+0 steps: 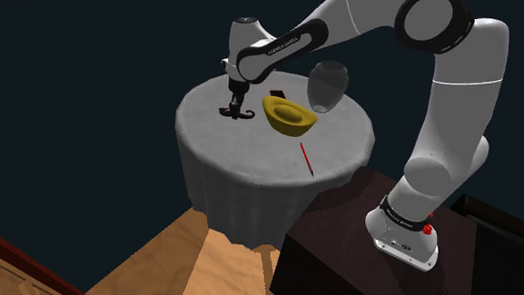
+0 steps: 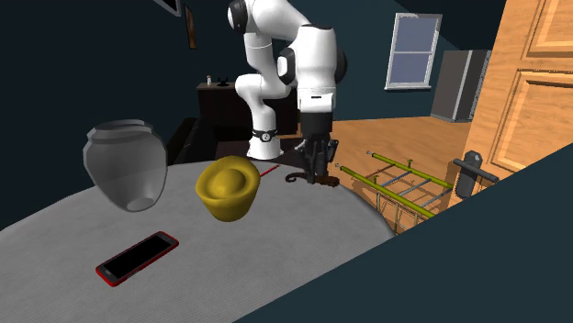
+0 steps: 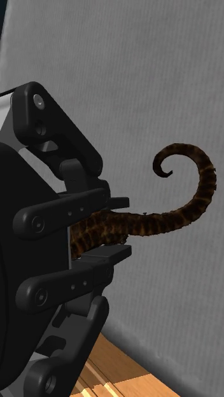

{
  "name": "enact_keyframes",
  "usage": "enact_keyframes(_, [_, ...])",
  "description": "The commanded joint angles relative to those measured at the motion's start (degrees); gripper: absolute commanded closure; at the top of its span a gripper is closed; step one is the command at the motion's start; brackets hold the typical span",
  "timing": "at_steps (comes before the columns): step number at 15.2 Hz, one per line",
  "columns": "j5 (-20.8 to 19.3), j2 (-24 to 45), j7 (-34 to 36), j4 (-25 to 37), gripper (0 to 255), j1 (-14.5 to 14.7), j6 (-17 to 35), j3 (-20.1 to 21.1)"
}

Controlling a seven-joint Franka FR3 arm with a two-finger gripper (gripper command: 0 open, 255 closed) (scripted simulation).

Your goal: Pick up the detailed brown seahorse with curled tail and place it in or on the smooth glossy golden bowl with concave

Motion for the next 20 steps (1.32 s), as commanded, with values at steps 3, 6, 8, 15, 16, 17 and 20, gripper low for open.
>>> enact_keyframes(3, [0.92, -1.46, -0.5, 1.17, 255, -0.22, -2.54, 0.47])
enact_keyframes(6, [1.58, -2.52, -0.94, 2.14, 255, -0.42, -4.46, 0.77])
enact_keyframes(8, [2.0, -3.17, -1.21, 2.86, 255, -0.53, -5.76, 0.94])
enact_keyframes(15, [5.76, -9.36, -7.45, -3.06, 255, -5.11, -5.28, 0.53])
enact_keyframes(16, [6.59, -10.62, -9.02, -4.57, 255, -6.12, -4.88, 0.26])
enact_keyframes(17, [7.41, -11.84, -10.62, -6.01, 255, -7.11, -4.53, -0.04])
enact_keyframes(20, [9.73, -15.21, -15.54, -9.86, 255, -9.83, -3.71, -1.21])
